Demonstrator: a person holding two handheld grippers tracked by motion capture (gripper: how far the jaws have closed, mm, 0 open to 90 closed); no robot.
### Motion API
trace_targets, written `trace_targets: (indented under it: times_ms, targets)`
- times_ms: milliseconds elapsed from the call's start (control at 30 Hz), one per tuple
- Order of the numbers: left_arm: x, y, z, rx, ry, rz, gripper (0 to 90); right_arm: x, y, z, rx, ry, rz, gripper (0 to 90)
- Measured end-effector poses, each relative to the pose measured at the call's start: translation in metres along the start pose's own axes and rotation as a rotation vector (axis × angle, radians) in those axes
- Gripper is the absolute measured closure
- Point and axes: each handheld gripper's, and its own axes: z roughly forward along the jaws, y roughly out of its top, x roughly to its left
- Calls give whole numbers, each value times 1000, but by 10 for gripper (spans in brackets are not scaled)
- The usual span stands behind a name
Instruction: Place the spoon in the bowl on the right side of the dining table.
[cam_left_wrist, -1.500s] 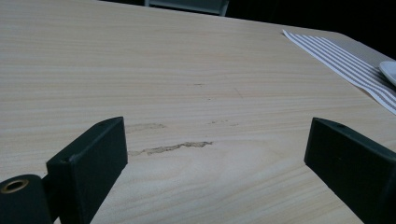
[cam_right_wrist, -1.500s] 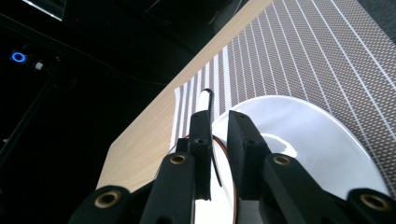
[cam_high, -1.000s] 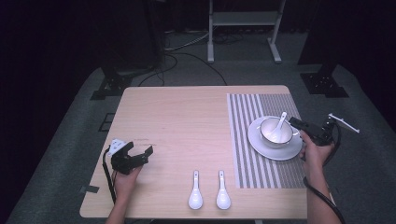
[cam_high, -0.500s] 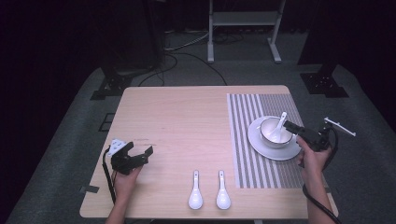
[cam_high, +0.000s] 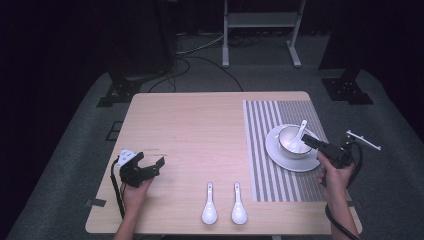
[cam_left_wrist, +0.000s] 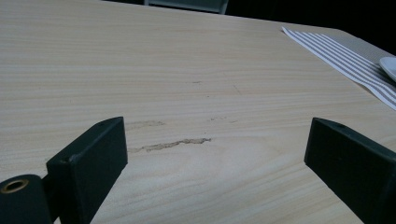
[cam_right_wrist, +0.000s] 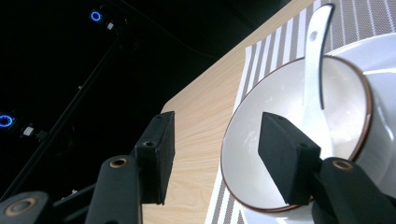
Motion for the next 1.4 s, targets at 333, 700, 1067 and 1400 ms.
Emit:
trace_targets:
  times_ms: [333,700,1067,1400]
  targets:
    - [0,0,-1,-2,0,0,47,6,-13,-1,20,21,-15,428]
    - [-1,0,-1,-2,0,0,47,11,-27,-7,35,46,-35,422]
    - [-1,0,-1,-1,0,1,47,13,-42,-11,62,44,-49,420]
    - [0,0,-1,0,0,2,47,12,-57,-15,82,44,-55,415]
